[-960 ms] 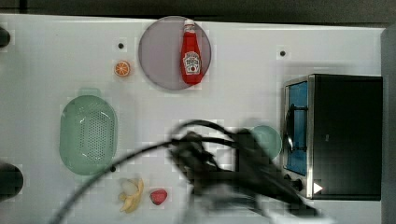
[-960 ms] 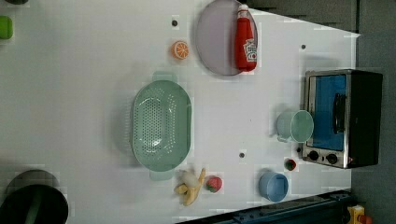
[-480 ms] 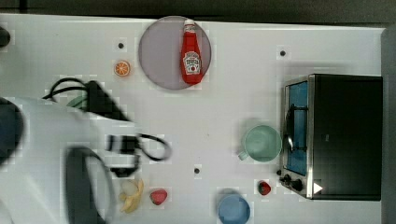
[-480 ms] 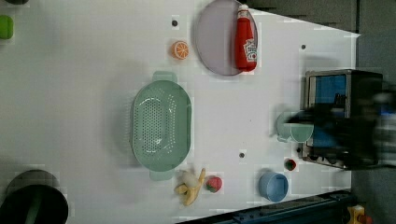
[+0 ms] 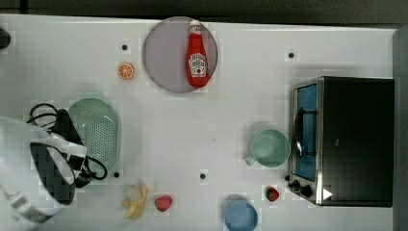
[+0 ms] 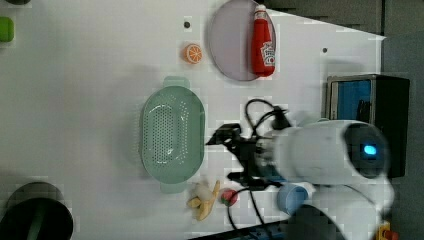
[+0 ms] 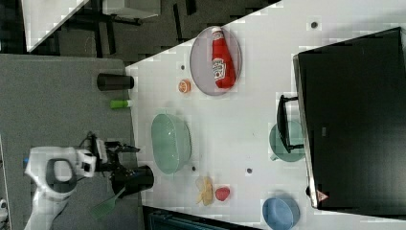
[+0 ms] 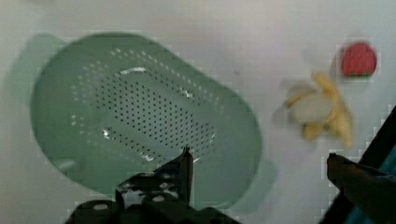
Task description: Drag strainer left to right.
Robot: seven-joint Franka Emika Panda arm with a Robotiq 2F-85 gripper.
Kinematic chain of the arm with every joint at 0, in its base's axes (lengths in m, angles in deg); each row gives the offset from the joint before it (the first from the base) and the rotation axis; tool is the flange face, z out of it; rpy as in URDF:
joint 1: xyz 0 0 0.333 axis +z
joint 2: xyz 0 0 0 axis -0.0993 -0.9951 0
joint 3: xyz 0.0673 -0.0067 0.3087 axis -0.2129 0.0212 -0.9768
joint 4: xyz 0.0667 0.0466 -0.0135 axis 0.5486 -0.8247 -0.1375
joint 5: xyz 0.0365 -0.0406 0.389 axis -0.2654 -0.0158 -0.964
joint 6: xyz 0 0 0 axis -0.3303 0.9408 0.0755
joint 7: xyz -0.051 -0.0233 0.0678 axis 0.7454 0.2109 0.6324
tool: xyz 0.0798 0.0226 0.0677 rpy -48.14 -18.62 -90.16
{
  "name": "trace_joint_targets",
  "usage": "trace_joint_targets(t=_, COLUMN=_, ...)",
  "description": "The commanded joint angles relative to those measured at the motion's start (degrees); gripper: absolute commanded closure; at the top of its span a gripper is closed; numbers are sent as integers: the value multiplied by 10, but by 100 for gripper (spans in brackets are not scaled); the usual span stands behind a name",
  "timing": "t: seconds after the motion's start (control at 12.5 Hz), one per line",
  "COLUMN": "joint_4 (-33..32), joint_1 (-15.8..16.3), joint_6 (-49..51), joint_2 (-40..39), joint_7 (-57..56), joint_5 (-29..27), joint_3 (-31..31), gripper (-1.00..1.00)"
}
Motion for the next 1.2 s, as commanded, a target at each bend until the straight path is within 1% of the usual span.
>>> trace_joint_targets(t=0.08, joint_4=-40, joint_1=-20, joint_6=-108, joint_2=-38, joint_7=137, joint_5=-14, joint_3=11, gripper=-100)
trace_joint_targets(t=0.32, joint_4=-75, joint_1=-19, joint_6=-257, joint_2=-104, joint_7=146, joint_5=-14, joint_3=13, gripper=-100)
trace_joint_targets(t=0.48, joint_4=-89, joint_1=-17, joint_6=-327, joint_2=-141, joint_7=147, joint_5=-14, joint_3=21, gripper=-100)
trace_joint_targets(t=0.64, joint_4=-92, joint_1=-9, joint_6=-358, joint_2=-174, joint_7=147, joint_5=-14, joint_3=38, gripper=-100)
trace_joint_targets(t=0.88, joint_4=-87, joint_1=22, joint_6=-411, joint_2=-213, joint_7=147, joint_5=-13, joint_3=77, gripper=-100)
trace_joint_targets(t=1.04, joint_4=-87, joint_1=47, joint_6=-424, joint_2=-221, joint_7=146, joint_5=-11, joint_3=107, gripper=-100)
trace_joint_targets(t=1.2, joint_4=-91, joint_1=62, joint_6=-421, joint_2=-221, joint_7=146, joint_5=-11, joint_3=125, gripper=-100)
